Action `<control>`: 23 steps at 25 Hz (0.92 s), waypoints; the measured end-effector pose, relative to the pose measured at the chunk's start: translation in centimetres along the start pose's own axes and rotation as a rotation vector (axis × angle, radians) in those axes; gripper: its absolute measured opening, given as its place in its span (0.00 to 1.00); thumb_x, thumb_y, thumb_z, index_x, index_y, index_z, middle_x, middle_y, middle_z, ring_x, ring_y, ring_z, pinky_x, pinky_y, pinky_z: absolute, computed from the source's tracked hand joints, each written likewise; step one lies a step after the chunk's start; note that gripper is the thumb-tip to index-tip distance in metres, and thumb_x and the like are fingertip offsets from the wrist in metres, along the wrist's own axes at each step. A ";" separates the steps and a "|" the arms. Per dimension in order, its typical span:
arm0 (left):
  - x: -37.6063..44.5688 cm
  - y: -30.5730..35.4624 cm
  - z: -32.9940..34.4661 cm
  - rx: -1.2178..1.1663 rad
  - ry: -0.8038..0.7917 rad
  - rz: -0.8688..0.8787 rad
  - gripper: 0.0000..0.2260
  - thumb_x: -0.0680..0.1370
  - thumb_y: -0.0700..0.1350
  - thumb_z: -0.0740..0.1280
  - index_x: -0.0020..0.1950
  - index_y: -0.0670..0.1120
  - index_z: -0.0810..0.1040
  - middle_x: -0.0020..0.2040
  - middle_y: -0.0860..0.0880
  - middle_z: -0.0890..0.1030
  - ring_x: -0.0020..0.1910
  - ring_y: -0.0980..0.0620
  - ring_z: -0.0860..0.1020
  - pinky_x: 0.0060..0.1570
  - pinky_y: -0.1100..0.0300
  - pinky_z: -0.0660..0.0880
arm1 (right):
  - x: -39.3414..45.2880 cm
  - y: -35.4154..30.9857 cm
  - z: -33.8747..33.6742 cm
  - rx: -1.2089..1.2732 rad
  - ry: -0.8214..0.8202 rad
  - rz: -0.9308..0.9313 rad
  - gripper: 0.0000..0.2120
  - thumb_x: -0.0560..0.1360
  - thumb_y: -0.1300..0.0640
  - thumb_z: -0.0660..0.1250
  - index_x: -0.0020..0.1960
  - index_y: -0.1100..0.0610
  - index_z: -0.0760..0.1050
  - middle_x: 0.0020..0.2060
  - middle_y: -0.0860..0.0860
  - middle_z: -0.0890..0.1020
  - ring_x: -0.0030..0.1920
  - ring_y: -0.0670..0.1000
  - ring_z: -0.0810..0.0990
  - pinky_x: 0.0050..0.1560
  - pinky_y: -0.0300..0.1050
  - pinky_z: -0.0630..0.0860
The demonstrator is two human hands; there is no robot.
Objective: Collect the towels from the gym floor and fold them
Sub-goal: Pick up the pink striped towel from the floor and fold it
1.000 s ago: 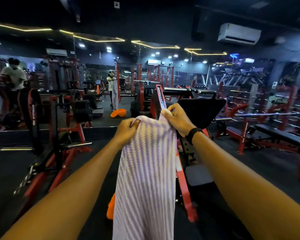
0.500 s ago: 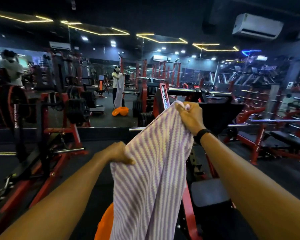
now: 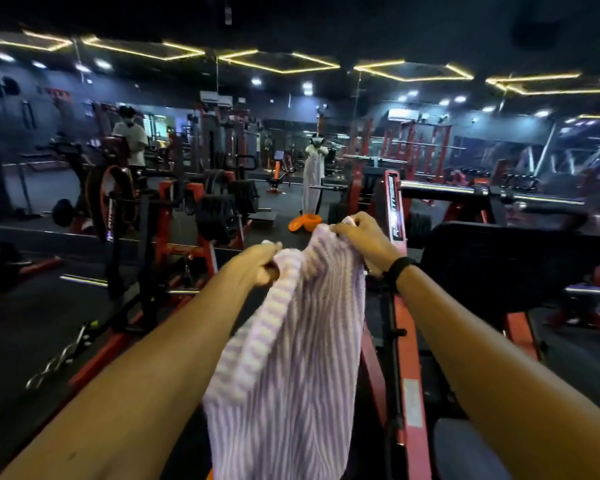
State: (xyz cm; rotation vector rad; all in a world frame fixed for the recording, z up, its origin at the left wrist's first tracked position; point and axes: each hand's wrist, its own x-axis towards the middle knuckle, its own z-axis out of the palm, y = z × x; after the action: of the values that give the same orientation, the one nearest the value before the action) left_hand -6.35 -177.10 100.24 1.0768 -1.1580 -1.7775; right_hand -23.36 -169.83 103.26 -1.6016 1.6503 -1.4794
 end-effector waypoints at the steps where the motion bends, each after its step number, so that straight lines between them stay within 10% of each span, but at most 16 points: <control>1: 1.0 0.4 0.6 -0.174 0.032 0.018 0.13 0.83 0.38 0.55 0.38 0.43 0.66 0.18 0.49 0.69 0.14 0.57 0.67 0.16 0.65 0.70 | 0.3 0.3 0.1 0.023 -0.063 -0.033 0.20 0.75 0.60 0.69 0.31 0.54 0.61 0.29 0.54 0.63 0.31 0.50 0.63 0.34 0.43 0.63; 8: 5.4 3.0 3.6 -0.293 0.167 0.137 0.02 0.80 0.36 0.62 0.52 0.40 0.70 0.43 0.44 0.72 0.34 0.54 0.70 0.37 0.62 0.78 | 3.2 4.9 1.8 -0.359 -0.236 -0.092 0.27 0.65 0.45 0.78 0.50 0.53 0.63 0.42 0.48 0.73 0.41 0.48 0.72 0.39 0.40 0.69; 16: 6.8 7.1 4.4 -0.388 0.307 0.198 0.16 0.74 0.31 0.69 0.57 0.43 0.70 0.28 0.45 0.75 0.22 0.54 0.74 0.17 0.65 0.71 | 4.2 7.2 3.4 -0.781 0.123 -0.492 0.36 0.62 0.25 0.63 0.55 0.52 0.67 0.50 0.49 0.68 0.47 0.51 0.70 0.44 0.48 0.68; 23: 7.1 9.1 2.6 -0.200 0.537 0.313 0.07 0.76 0.39 0.65 0.53 0.42 0.77 0.44 0.44 0.80 0.40 0.48 0.78 0.45 0.53 0.78 | 4.2 8.9 3.4 -0.874 -0.002 -0.228 0.07 0.69 0.53 0.67 0.45 0.53 0.72 0.45 0.52 0.75 0.47 0.58 0.74 0.42 0.49 0.66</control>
State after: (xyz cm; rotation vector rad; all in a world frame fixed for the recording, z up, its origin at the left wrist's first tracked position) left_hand -10.11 -185.55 107.65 1.0921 -0.7498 -1.2261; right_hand -25.66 -176.87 95.96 -2.2695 2.3551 -0.8468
